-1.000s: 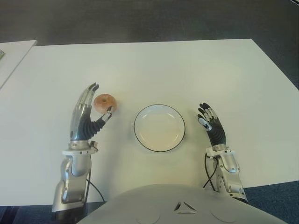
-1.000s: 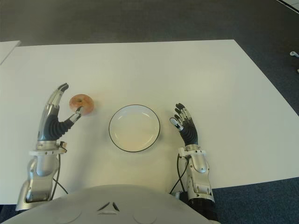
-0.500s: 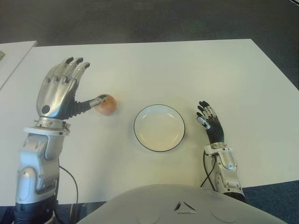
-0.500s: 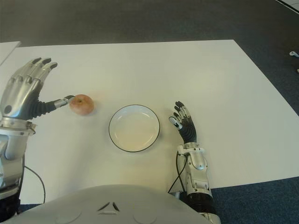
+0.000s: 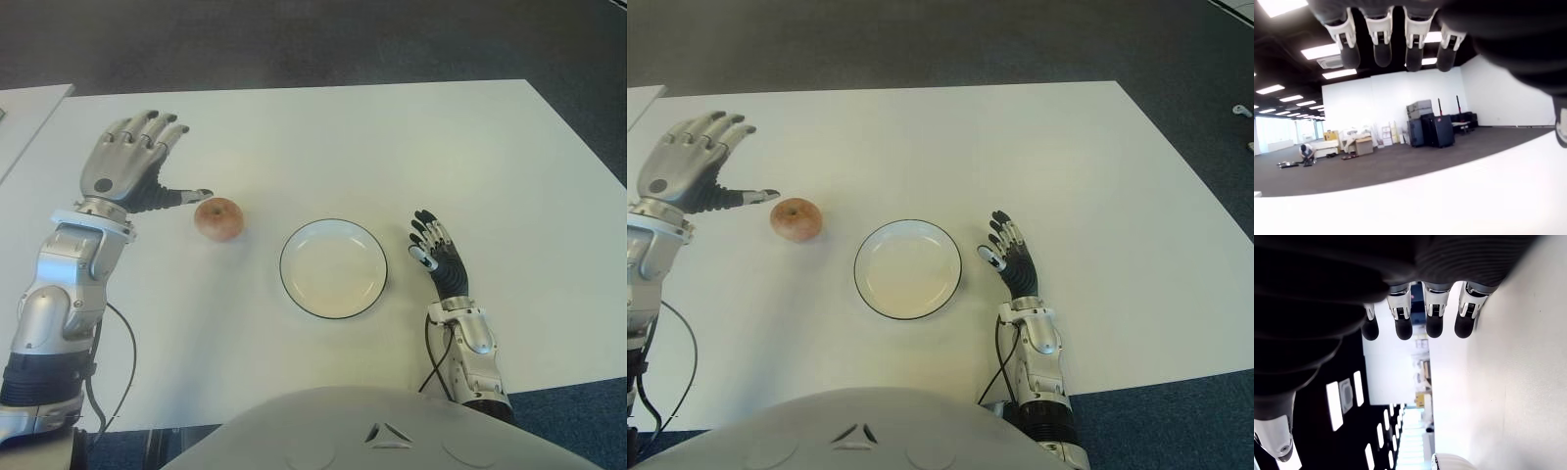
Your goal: Put the apples into the plate.
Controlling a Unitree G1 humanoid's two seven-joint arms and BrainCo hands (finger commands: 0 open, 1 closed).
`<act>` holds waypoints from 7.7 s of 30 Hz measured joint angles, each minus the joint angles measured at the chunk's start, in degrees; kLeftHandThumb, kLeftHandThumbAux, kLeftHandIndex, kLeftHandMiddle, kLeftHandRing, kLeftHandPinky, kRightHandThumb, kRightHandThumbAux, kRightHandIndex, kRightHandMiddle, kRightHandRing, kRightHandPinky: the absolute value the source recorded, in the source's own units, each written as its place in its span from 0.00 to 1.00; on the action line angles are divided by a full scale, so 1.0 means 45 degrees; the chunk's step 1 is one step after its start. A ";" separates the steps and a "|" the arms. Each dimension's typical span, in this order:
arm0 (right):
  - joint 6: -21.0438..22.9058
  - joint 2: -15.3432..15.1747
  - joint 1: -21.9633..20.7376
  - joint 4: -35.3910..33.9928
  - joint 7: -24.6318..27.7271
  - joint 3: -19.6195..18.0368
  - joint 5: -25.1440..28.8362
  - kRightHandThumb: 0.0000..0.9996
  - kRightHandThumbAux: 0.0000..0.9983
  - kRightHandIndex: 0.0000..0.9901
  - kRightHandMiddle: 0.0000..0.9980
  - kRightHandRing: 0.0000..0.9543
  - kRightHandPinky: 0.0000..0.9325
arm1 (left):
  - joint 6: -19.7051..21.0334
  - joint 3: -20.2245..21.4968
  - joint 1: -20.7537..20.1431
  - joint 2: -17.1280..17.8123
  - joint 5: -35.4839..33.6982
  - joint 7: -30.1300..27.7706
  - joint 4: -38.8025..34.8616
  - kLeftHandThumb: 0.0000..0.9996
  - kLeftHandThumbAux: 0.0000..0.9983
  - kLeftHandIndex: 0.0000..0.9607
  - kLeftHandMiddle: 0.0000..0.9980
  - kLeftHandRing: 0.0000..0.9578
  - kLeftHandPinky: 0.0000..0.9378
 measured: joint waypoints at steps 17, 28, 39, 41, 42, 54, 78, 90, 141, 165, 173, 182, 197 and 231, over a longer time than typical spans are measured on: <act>-0.0212 -0.0162 0.0645 -0.0350 0.0260 -0.0290 0.0185 0.20 0.57 0.08 0.08 0.05 0.08 | -0.0574 -0.2263 -0.1937 0.0129 -0.1011 0.0452 0.4375 0.36 0.31 0.14 0.12 0.10 0.13; -0.0716 -0.0420 0.0749 -0.0090 0.0831 -0.0506 0.0544 0.19 0.55 0.06 0.07 0.05 0.07 | -0.0586 -0.3431 -0.2453 0.0114 -0.1124 0.0984 0.5995 0.33 0.26 0.11 0.11 0.10 0.16; -0.1084 -0.0703 0.0830 0.0180 0.1186 -0.0685 0.0588 0.18 0.56 0.07 0.07 0.06 0.09 | -0.0457 -0.4254 -0.2561 -0.0075 -0.1339 0.1276 0.6588 0.33 0.28 0.08 0.08 0.07 0.11; -0.1137 -0.0731 0.0799 0.0240 0.1222 -0.0716 0.0592 0.18 0.56 0.08 0.07 0.06 0.09 | -0.0443 -0.4323 -0.2561 -0.0120 -0.1374 0.1276 0.6588 0.33 0.28 0.08 0.08 0.07 0.11; -0.1153 -0.0747 0.0779 0.0266 0.1239 -0.0728 0.0595 0.18 0.56 0.08 0.07 0.06 0.09 | -0.0430 -0.4361 -0.2562 -0.0139 -0.1390 0.1276 0.6588 0.34 0.28 0.08 0.08 0.07 0.11; -0.1226 -0.0824 0.0588 0.0517 0.1474 -0.0848 0.0838 0.19 0.57 0.08 0.07 0.05 0.09 | -0.0441 -0.4791 -0.2561 -0.0179 -0.1609 0.1374 0.6910 0.36 0.24 0.09 0.08 0.06 0.10; -0.1572 -0.0863 0.0349 0.0943 0.1834 -0.1101 0.1124 0.19 0.57 0.09 0.08 0.06 0.10 | -0.0002 -0.5571 -0.2422 -0.0443 -0.1628 0.1407 0.6851 0.37 0.27 0.07 0.07 0.07 0.10; -0.1555 -0.1021 0.0296 0.1052 0.1928 -0.1306 0.1138 0.17 0.57 0.09 0.07 0.05 0.08 | 0.0470 -0.5734 -0.2426 -0.0608 -0.1633 0.1414 0.6811 0.37 0.28 0.07 0.09 0.09 0.13; -0.0417 -0.1374 -0.0195 0.1407 0.2565 -0.2239 0.1982 0.16 0.57 0.11 0.13 0.13 0.17 | 0.0426 -0.6600 -0.3230 -0.0657 -0.1869 0.3064 0.8051 0.85 0.67 0.41 0.53 0.86 0.88; -0.0422 -0.1310 -0.0235 0.1441 0.2588 -0.2247 0.1990 0.16 0.57 0.10 0.11 0.09 0.11 | 0.1607 -0.5433 -0.2056 -0.0668 -0.2231 0.0705 0.1799 0.85 0.67 0.42 0.53 0.86 0.83; -0.0588 -0.1249 -0.0154 0.1380 0.2524 -0.2094 0.1833 0.14 0.58 0.09 0.08 0.06 0.08 | 0.1567 -0.5104 -0.2050 -0.0940 -0.2190 0.0649 0.0319 0.85 0.67 0.42 0.53 0.85 0.75; -0.0614 -0.1211 -0.0005 0.1268 0.2366 -0.1980 0.1651 0.12 0.60 0.08 0.08 0.07 0.10 | 0.1724 -0.5119 -0.1820 -0.1353 -0.1743 0.0236 -0.1076 0.85 0.67 0.42 0.52 0.84 0.74; -0.0390 -0.1202 0.0194 0.0923 0.1904 -0.1720 0.1385 0.15 0.56 0.10 0.08 0.07 0.08 | 0.1834 -0.6041 -0.2160 -0.2831 -0.0546 -0.1295 -0.2932 0.85 0.67 0.42 0.53 0.86 0.85; -0.0214 -0.0950 0.1004 -0.0101 0.1625 -0.1260 0.1377 0.19 0.53 0.10 0.10 0.07 0.09 | 0.1042 -0.8191 -0.1854 -0.4657 -0.0030 -0.2564 -0.1440 0.86 0.67 0.42 0.53 0.86 0.86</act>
